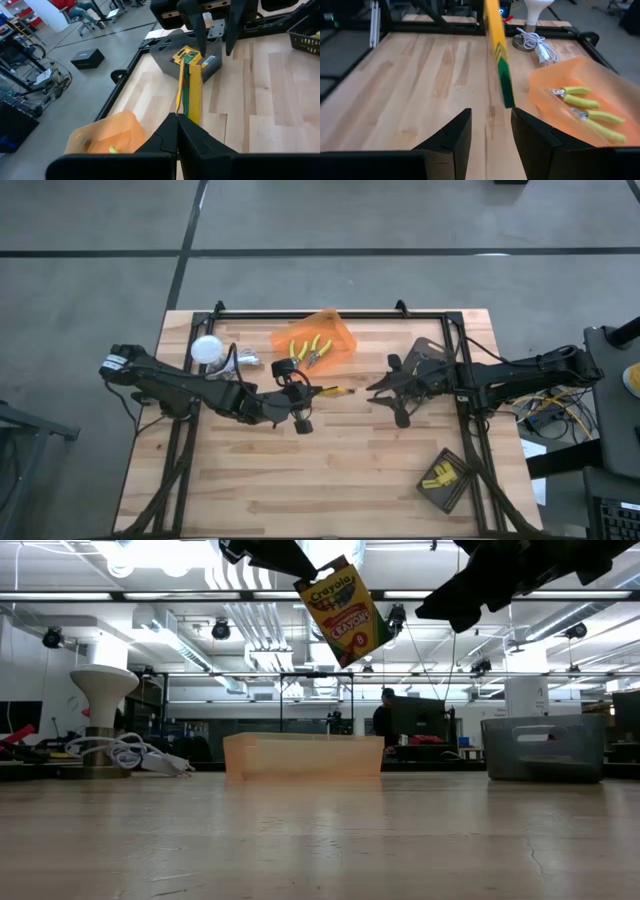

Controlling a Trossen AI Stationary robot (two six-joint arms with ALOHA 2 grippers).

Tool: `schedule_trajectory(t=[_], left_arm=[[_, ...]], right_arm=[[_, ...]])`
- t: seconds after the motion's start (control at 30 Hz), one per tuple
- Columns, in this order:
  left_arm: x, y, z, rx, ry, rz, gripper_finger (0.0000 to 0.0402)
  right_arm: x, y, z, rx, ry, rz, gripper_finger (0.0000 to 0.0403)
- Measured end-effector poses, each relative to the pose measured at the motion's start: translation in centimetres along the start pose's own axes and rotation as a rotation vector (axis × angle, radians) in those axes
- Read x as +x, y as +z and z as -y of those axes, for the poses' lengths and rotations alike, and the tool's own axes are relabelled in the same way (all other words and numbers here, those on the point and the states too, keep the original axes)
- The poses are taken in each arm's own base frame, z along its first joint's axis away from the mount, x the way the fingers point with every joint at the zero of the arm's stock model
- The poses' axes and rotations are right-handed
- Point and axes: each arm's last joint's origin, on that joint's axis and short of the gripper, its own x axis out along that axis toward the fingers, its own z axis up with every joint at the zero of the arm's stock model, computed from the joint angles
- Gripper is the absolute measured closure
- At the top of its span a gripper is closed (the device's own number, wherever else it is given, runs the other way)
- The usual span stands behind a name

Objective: Pick & Place School Supplies
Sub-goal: Put the crayon box into the light black bin

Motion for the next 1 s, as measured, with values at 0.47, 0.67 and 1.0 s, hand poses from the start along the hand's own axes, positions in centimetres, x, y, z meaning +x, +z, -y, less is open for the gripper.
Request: schedule_trajectory(t=[0.47, 0.67, 1.0], left_arm=[[0.02, -0.01, -0.01, 0.0, -0.004, -0.001, 0.04], [0.02, -0.01, 0.0, -0.001, -0.008, 0.0, 0.0401], [0.03, -0.02, 0.01, 0.0, -0.01, -0.001, 0.0401]], right_arm=[[0.0, 0.23, 0.0, 0.082, 0.001, 0.024, 0.0266], [0.0, 0.24, 0.0, 0.08, 0.001, 0.025, 0.0262], [-0.01, 0.5, 0.0, 0.074, 0.002, 0.052, 0.0191]])
